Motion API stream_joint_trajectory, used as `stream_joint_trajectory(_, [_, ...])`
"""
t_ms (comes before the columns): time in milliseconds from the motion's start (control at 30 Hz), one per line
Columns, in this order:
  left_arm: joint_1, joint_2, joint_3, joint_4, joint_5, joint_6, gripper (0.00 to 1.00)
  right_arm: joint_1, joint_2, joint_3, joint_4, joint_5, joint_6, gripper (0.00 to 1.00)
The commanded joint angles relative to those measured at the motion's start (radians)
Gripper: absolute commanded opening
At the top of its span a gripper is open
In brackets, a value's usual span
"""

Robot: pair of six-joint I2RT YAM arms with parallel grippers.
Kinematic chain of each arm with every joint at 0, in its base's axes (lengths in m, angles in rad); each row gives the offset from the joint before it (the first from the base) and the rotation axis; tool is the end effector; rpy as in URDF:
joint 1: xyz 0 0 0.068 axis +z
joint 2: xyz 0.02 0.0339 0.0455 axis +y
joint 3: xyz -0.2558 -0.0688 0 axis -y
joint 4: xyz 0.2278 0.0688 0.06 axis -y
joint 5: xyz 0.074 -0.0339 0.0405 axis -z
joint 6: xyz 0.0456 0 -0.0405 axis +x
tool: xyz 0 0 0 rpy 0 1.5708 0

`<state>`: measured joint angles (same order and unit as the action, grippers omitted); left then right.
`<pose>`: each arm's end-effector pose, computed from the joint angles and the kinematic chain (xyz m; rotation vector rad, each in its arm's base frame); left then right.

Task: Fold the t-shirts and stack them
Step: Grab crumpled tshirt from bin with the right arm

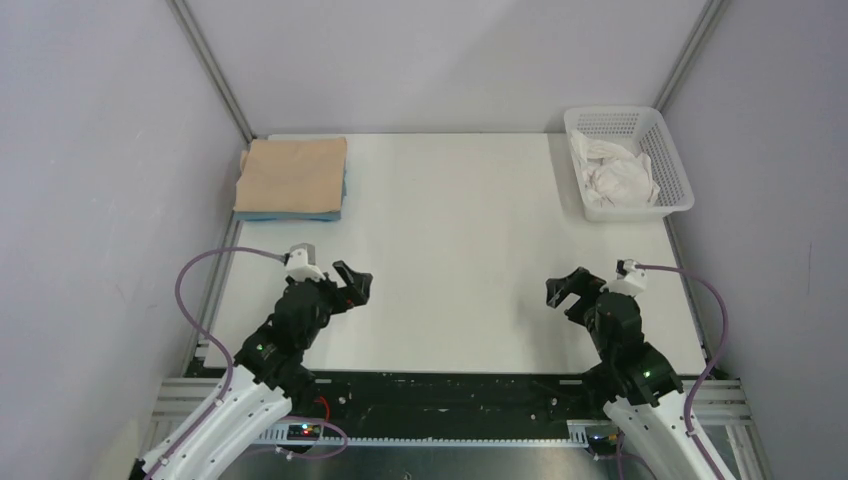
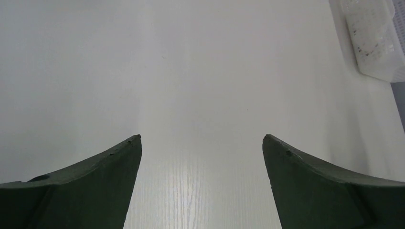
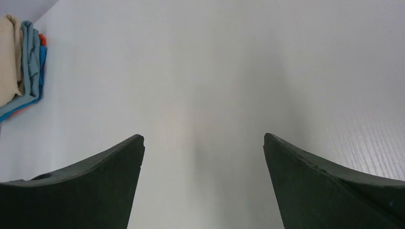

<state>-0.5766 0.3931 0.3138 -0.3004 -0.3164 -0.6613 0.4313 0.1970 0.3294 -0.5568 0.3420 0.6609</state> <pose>0.1121 -0.0560 0.2098 -0.2938 1.9435 -0.5144 0.0914 0.0252 0.2050 0.4451 1.9374 0.3708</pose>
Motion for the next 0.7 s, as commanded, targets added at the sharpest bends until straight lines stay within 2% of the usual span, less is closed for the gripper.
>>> stream_joint_trajectory(0, [-0.004,0.033,0.026,0.062,0.006,0.032,1.0,0.006,0.003,0.006,0.086,0.015,-0.023,0.99])
stream_joint_trajectory(133, [-0.005,0.055,0.035,0.095,-0.001,0.047,1.0,-0.005,0.069,0.004,0.221,0.028,-0.076,1.0])
stream_joint_trajectory(233, [-0.003,0.08,0.047,0.115,-0.014,0.06,1.0,-0.037,0.191,0.097,0.329,0.015,-0.144,0.99])
stream_joint_trajectory(300, [-0.004,0.101,0.055,0.139,-0.023,0.077,1.0,-0.107,0.322,0.198,0.343,-0.011,-0.16,0.99])
stream_joint_trajectory(333, [-0.003,0.11,0.058,0.156,-0.029,0.087,1.0,-0.185,0.426,0.233,0.335,-0.033,-0.158,0.99])
stream_joint_trajectory(467, [-0.004,0.167,0.076,0.185,-0.059,0.113,1.0,-0.472,0.741,0.477,0.279,-0.273,-0.094,1.0])
stream_joint_trajectory(567, [-0.003,0.191,0.091,0.196,-0.074,0.134,1.0,-0.576,0.985,0.671,0.28,-0.328,-0.104,0.99])
stream_joint_trajectory(667, [-0.002,0.217,0.093,0.206,-0.091,0.146,1.0,-0.604,1.208,0.835,0.319,-0.317,-0.128,0.99])
